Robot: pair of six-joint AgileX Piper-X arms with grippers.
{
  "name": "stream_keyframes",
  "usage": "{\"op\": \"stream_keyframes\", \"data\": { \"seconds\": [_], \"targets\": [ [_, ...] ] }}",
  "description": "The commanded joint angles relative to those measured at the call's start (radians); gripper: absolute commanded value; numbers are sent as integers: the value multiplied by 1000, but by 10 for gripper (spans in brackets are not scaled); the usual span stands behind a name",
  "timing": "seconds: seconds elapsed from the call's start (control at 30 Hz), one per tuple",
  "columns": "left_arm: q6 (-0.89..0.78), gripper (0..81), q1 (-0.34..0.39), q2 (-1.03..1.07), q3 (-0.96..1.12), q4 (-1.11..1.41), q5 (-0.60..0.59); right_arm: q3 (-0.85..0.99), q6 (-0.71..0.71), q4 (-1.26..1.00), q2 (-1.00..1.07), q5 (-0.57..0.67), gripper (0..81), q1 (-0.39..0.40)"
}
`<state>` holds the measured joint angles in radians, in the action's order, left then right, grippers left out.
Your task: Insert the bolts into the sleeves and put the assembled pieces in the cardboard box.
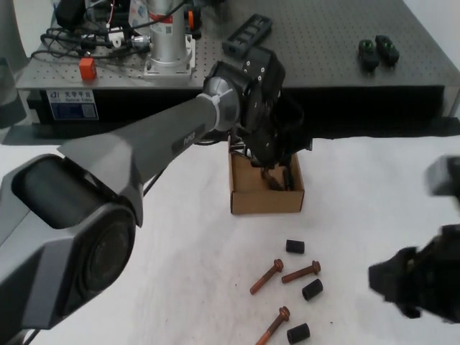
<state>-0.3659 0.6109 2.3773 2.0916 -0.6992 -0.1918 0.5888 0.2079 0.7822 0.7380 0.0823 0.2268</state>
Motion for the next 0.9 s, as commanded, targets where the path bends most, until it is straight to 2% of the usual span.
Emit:
{"op": "stream_keyframes", "data": {
  "seconds": [0.0,0.13,0.23,0.33,0.47,0.63,0.87],
  "targets": [
    [55,321,-12,-90,14,-68,22,32,-73,-42,185,2,415,-3],
    [149,321,-22,-194,12,-214,226,88,-95,-78,365,-5,415,-3],
    [189,321,-23,-248,12,-287,313,138,-95,-87,512,-5,415,-3],
    [195,321,-23,-289,2,-325,338,189,-95,-102,643,-5,415,-3],
    [193,317,-23,-370,-121,-290,375,249,-95,-102,765,-5,415,-3],
    [179,276,-21,-538,-424,-155,362,298,-68,-120,874,0,415,-3],
    [170,274,-18,-754,-768,8,360,314,0,-167,945,26,415,-3]
  ]
}}
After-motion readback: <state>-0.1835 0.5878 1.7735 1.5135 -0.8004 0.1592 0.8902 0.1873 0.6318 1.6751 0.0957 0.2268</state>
